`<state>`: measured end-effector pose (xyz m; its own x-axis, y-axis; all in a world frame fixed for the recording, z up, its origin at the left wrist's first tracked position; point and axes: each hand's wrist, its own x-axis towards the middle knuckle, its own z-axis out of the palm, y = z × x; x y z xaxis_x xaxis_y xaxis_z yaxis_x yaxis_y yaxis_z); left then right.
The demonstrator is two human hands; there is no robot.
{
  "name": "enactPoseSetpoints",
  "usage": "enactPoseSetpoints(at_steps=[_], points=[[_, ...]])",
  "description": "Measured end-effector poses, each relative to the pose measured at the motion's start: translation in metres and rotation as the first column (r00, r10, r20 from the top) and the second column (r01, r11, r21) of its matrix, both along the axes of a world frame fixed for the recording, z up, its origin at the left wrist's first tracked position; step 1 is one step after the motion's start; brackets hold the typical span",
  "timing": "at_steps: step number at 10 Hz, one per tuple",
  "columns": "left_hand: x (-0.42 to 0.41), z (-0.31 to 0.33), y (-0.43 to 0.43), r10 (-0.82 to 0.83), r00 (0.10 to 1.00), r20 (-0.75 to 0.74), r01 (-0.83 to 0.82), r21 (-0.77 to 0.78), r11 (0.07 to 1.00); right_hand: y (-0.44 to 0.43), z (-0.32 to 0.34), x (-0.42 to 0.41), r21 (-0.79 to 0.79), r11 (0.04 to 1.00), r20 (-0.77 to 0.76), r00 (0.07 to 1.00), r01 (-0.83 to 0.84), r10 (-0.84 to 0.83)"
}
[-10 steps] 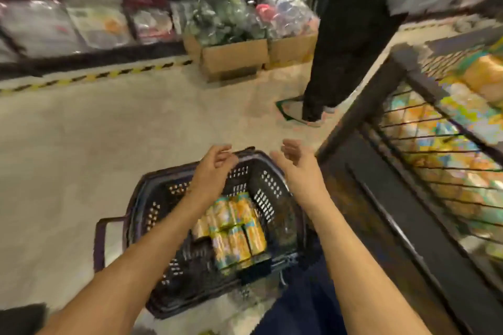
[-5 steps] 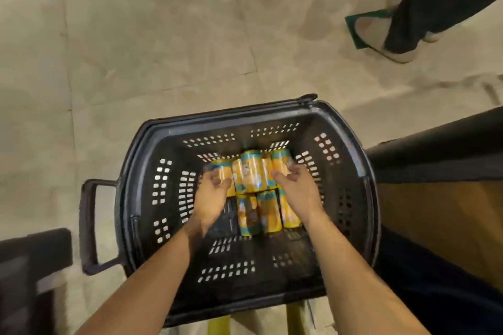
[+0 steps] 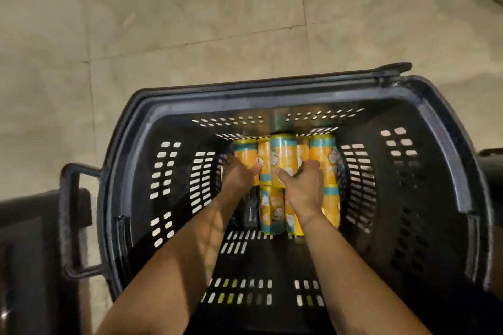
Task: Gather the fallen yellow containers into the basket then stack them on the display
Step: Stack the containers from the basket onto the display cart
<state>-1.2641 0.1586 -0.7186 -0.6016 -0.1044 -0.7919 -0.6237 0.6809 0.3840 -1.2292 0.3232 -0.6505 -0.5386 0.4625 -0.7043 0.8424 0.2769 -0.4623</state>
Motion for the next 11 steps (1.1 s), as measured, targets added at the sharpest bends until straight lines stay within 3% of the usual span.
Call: enactPoseSetpoints(at_steps=[1,2,3,5,6,7,9,10,11], points=[[-0.007,0.017,0.01,-0.015,1.0,0.013,0.015,0.04,0.999,-0.007,-0.009,-0.003,0.038,0.998,-0.032,0.998,-0.045,0.046],[-0.006,-0.02,-0.001,-0.006,0.999,0.033,0.008,-0.075,0.997,-0.013,-0.013,-0.011,0.034,0.996,-0.028,0.996,-0.084,0.085],[0.0,-0.102,-0.029,-0.01,0.998,0.061,0.016,-0.099,0.995,-0.011,-0.011,-0.013,-0.1,0.994,0.023,0.999,-0.031,0.034],[-0.004,0.007,-0.016,0.071,0.994,-0.08,-0.066,0.068,0.996,0.027,0.047,-0.001,-0.428,0.885,0.026,0.982,0.181,-0.188],[-0.002,0.063,-0.004,0.073,0.993,-0.098,-0.057,0.161,0.985,0.047,0.097,0.005,-0.524,0.837,-0.031,0.979,0.157,-0.203],[0.0,0.133,0.008,0.063,0.984,-0.166,-0.017,0.267,0.964,0.057,0.158,0.007,-0.509,0.853,-0.157,0.962,0.115,-0.223],[0.001,0.283,0.035,0.041,0.918,-0.395,0.171,0.486,0.857,0.076,0.3,0.053,-0.281,0.959,-0.421,0.893,0.039,-0.159],[0.006,0.371,0.055,-0.033,0.83,-0.556,0.395,0.546,0.739,0.099,0.386,0.1,-0.128,0.989,-0.553,0.822,0.079,-0.137],[0.013,0.453,0.086,-0.108,0.696,-0.71,0.607,0.501,0.616,0.119,0.466,0.154,-0.049,0.987,-0.691,0.708,0.152,-0.143]])
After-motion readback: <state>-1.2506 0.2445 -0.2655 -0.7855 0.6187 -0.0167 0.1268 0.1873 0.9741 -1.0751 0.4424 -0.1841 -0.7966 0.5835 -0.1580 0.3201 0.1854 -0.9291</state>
